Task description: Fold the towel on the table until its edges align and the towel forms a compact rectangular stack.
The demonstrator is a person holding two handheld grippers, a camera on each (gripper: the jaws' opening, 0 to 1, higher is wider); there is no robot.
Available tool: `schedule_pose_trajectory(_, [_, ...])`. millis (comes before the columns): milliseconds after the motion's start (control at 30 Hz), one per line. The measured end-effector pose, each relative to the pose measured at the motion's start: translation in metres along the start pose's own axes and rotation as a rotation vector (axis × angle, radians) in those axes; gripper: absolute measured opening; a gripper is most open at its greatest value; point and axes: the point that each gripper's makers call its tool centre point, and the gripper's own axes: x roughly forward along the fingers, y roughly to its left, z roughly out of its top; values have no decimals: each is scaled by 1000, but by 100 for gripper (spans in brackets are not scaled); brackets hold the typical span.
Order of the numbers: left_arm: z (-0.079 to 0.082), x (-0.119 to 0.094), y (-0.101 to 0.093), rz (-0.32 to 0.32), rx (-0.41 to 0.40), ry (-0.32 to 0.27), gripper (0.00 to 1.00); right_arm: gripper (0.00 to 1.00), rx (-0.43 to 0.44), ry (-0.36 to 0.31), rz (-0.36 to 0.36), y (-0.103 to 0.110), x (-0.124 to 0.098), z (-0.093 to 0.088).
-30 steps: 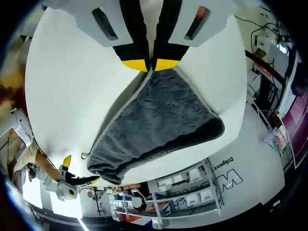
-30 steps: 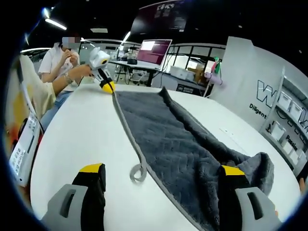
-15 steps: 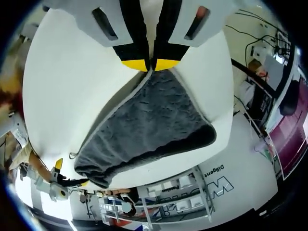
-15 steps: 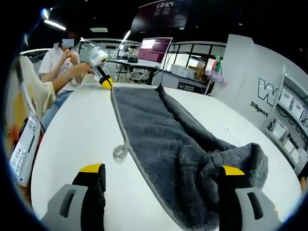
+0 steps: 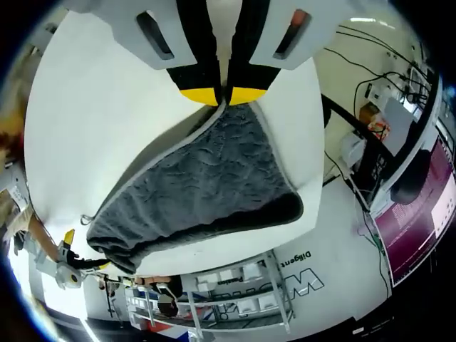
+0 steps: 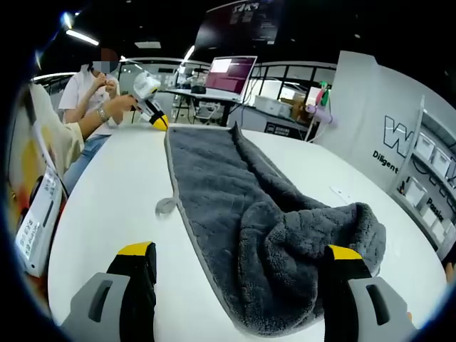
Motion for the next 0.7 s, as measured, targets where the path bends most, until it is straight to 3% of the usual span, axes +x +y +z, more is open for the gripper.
schedule_pose_trajectory(133, [5,0,-4,-5,-8,-6,15,99,3,-6,-2,-1,-1,2])
schedule_pose_trajectory(333, [23,-3,-29,-48,2,-26,33,99,7,-11,-5,-2,-1,3])
schedule_pose_trajectory(433, [49,-13,-31,-71,-23,-117,39,99,15,-20,-9,-4,-2,6])
schedule_pose_trajectory(567, [83,-23,-48,-141,-96,-246,49,99,26,-29,-13,-7,-2,8])
schedule_pose_trajectory(700, [104,-27,-55,-182,-152,-304,67,99,47,-37,-11,-11,-3,8])
